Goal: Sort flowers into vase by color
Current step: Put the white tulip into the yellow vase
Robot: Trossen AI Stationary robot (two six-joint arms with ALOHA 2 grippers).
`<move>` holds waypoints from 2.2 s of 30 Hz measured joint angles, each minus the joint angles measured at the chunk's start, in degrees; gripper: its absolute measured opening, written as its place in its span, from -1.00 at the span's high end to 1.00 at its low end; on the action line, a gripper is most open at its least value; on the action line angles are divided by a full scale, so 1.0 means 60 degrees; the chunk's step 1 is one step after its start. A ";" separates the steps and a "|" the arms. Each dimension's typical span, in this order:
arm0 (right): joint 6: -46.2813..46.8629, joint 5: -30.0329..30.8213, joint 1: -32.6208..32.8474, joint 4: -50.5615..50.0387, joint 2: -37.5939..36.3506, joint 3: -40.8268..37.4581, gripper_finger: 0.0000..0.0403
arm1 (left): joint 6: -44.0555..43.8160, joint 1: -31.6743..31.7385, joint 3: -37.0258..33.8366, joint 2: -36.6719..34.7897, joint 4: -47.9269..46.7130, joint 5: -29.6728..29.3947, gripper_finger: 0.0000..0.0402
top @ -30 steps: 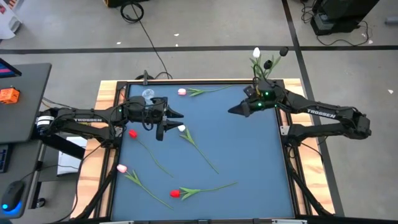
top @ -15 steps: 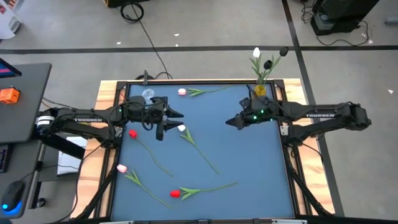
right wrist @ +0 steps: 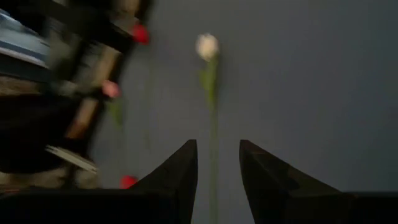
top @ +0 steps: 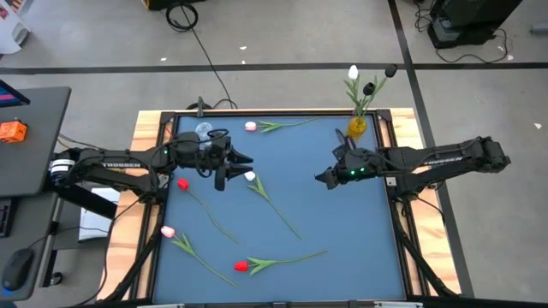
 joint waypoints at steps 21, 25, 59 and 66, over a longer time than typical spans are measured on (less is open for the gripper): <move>-0.1794 -0.0772 -0.0344 0.3880 0.4834 0.0956 0.37 | -0.0391 -0.0288 -0.0004 0.2042 -0.3638 -0.1388 0.11; -0.3134 -0.0326 -0.0140 0.3166 0.5918 0.2060 0.37 | -0.0656 -0.0576 0.0015 0.1785 -0.4888 -0.1390 0.11; -0.1979 0.4194 0.2998 -0.1580 0.6712 0.3391 0.36 | -0.2780 -0.2976 -0.1902 0.0264 -0.5298 -0.3260 0.11; -0.4728 0.2855 0.1842 0.0516 0.6718 0.3388 0.36 | -0.2168 -0.2976 -0.1902 0.0263 -0.4273 -0.3267 0.11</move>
